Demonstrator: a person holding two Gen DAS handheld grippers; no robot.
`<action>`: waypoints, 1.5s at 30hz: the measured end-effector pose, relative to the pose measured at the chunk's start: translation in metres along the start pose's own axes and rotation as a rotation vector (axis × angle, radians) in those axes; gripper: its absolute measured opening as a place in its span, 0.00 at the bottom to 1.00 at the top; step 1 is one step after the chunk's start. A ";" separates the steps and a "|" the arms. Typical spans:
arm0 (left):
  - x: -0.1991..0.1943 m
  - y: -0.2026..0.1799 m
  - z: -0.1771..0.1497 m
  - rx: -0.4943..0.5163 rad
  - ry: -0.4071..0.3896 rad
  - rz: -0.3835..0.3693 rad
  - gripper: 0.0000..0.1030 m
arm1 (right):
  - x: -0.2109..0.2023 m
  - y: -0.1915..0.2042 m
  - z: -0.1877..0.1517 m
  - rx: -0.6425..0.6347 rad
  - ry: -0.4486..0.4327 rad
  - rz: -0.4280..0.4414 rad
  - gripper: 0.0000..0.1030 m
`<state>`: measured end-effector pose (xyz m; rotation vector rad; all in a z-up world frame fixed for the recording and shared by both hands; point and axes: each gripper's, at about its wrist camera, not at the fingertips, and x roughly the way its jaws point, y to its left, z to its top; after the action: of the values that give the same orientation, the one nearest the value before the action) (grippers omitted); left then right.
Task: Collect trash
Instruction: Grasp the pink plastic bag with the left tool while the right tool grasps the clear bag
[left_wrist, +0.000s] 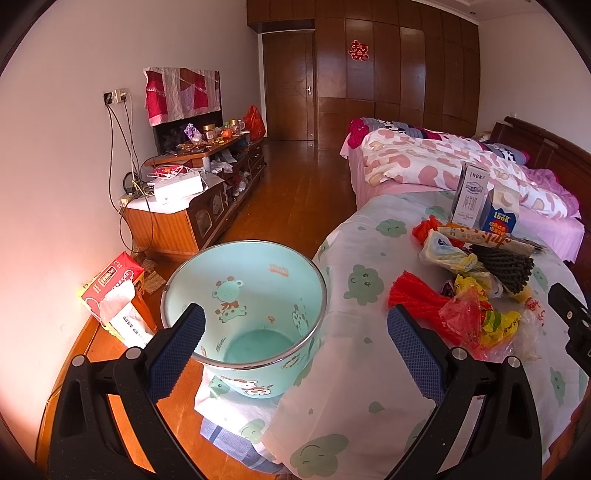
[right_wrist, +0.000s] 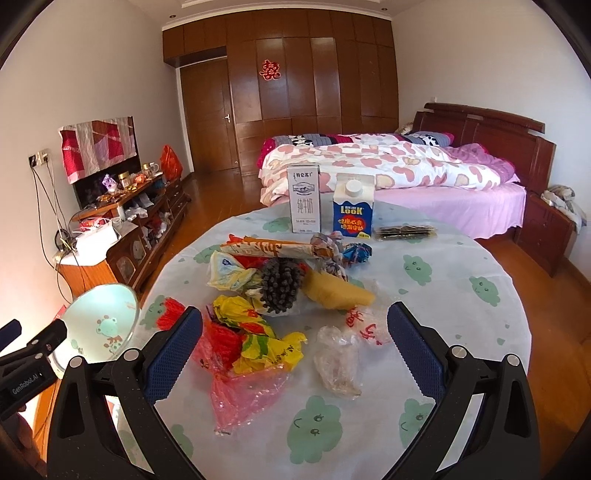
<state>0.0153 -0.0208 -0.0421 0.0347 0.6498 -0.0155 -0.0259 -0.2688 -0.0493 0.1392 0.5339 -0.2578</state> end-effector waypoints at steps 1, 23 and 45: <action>0.003 0.001 -0.001 -0.009 0.009 -0.009 0.94 | 0.002 -0.005 -0.002 -0.002 0.005 -0.013 0.95; 0.041 -0.077 -0.010 0.071 0.099 -0.315 0.81 | 0.058 -0.090 -0.018 0.102 0.180 -0.034 0.81; 0.051 -0.100 -0.029 0.096 0.184 -0.444 0.18 | 0.055 -0.084 -0.013 0.142 0.181 0.060 0.32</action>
<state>0.0360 -0.1195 -0.0983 -0.0163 0.8299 -0.4763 -0.0103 -0.3577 -0.0945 0.3184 0.6899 -0.2259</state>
